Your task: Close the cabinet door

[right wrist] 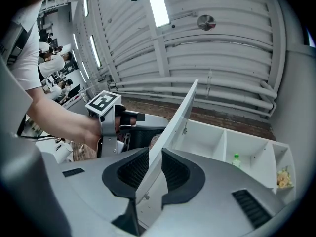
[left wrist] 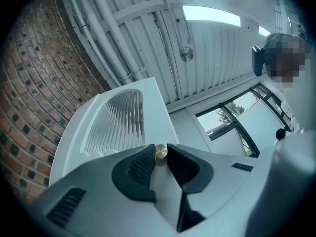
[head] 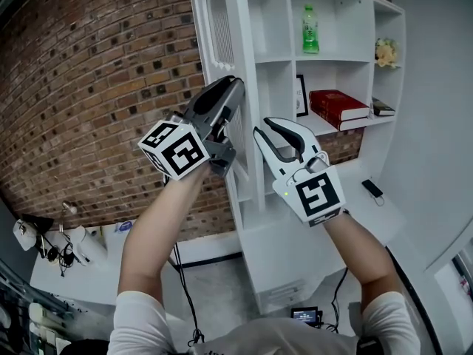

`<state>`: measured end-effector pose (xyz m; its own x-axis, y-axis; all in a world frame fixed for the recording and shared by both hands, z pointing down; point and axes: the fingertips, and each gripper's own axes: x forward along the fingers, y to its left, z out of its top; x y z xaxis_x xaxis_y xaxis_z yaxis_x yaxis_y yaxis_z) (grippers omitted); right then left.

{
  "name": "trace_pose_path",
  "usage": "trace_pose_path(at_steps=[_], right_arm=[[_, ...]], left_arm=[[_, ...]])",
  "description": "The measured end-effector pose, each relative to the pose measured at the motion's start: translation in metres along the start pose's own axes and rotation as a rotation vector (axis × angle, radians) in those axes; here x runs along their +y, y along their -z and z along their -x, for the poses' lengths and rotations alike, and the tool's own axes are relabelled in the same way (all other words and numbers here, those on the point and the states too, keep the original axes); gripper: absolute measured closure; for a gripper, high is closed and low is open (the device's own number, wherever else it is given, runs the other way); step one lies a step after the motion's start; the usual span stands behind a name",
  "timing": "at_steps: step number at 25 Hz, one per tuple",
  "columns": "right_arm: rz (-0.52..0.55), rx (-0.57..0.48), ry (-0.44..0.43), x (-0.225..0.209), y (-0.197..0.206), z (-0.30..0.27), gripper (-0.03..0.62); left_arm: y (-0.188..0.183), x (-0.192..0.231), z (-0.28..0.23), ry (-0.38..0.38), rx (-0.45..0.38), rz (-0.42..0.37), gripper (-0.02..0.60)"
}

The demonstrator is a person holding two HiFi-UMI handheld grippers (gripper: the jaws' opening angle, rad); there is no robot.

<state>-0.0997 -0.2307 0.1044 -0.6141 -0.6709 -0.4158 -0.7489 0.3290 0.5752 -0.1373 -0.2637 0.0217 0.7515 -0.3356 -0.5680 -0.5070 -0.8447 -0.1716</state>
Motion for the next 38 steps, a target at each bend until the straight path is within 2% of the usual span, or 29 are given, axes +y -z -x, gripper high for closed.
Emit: trace_pose_path(at_steps=[25, 38], right_arm=[[-0.042, 0.023, 0.018, -0.06, 0.037, 0.021, 0.51], [-0.081, 0.075, 0.08, -0.107, 0.075, 0.024, 0.522]], left_arm=[[0.037, -0.015, -0.057, -0.126, 0.067, -0.102, 0.499], [0.068, -0.014, -0.102, -0.178, 0.121, -0.152, 0.505]])
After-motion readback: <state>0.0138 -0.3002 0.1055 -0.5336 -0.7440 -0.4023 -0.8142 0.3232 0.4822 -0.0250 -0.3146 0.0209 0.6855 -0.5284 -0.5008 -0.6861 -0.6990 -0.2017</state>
